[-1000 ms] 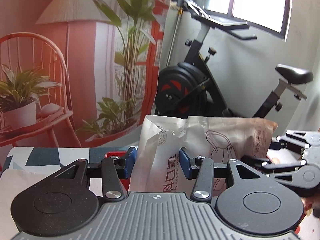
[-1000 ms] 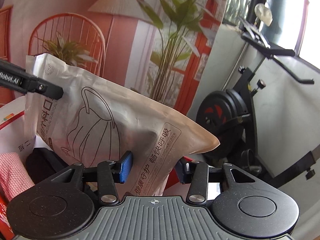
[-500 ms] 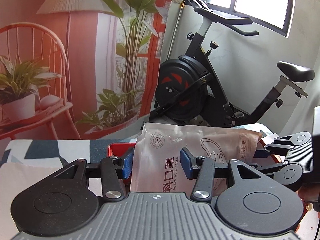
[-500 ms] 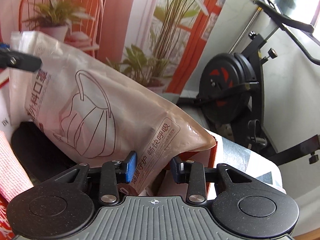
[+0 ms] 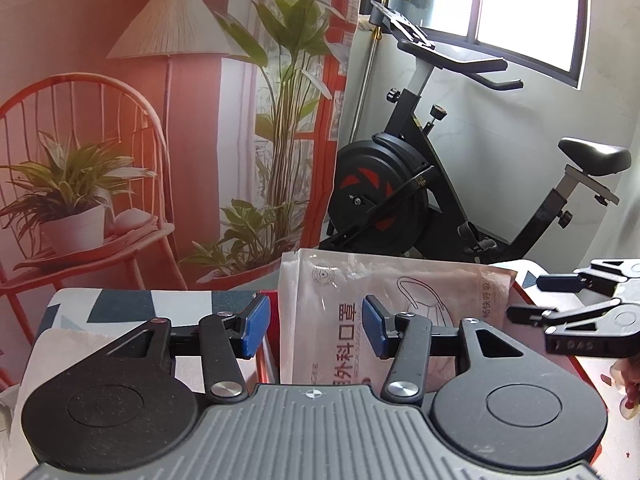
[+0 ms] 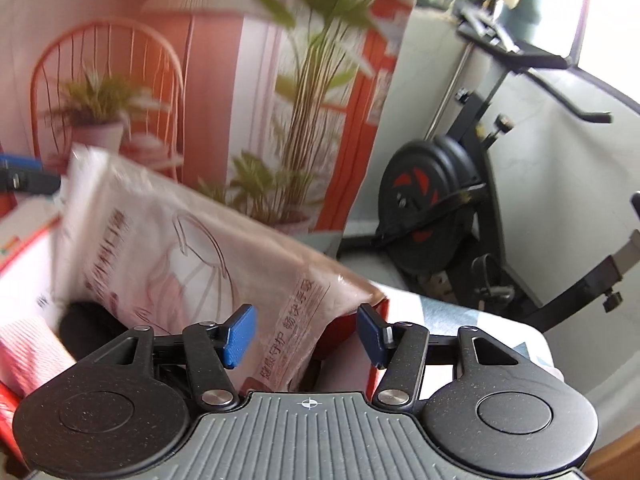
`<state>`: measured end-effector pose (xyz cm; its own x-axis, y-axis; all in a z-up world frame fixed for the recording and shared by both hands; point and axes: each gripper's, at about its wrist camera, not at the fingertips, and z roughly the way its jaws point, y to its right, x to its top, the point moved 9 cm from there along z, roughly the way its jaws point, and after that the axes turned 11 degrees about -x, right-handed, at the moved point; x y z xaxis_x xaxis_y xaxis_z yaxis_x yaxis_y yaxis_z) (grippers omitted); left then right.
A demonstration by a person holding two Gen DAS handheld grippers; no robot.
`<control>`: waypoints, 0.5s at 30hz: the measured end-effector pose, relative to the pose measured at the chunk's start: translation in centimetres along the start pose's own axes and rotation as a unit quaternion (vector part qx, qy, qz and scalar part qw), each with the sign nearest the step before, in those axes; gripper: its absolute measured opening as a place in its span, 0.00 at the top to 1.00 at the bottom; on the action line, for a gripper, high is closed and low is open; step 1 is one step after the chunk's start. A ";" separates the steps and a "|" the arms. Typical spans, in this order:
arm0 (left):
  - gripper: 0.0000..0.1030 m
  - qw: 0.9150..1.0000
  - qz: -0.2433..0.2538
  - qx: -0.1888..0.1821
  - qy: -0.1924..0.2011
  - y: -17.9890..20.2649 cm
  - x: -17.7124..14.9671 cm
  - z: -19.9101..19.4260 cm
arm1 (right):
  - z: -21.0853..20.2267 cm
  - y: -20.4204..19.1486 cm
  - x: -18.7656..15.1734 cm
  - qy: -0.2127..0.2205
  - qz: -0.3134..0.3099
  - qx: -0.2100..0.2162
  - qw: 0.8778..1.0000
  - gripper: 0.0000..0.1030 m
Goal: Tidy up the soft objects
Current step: 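Lower the white bag into the red box and open both grippers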
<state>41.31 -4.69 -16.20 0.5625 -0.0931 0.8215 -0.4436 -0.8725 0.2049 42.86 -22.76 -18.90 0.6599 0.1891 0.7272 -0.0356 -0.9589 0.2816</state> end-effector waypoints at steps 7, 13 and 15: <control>0.44 1.000 -0.009 -0.008 0.007 0.7 -3.0 -4.8 | -7.5 1.3 -1.6 0.083 0.076 0.017 0.994 0.38; 0.44 1.000 -0.001 -0.010 0.004 1.1 -6.6 -8.8 | -11.9 1.4 -5.6 0.123 0.122 0.024 0.985 0.37; 0.44 1.000 -0.004 -0.008 0.001 1.0 -8.1 -9.6 | -12.8 1.2 -7.0 0.132 0.123 0.021 0.983 0.37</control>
<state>29.61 -0.20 -17.51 0.5647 -0.0848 0.8210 -0.4507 -0.8650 0.2207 28.59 -22.58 -15.68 0.4174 -0.0063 0.9087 -0.1356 -0.9892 0.0555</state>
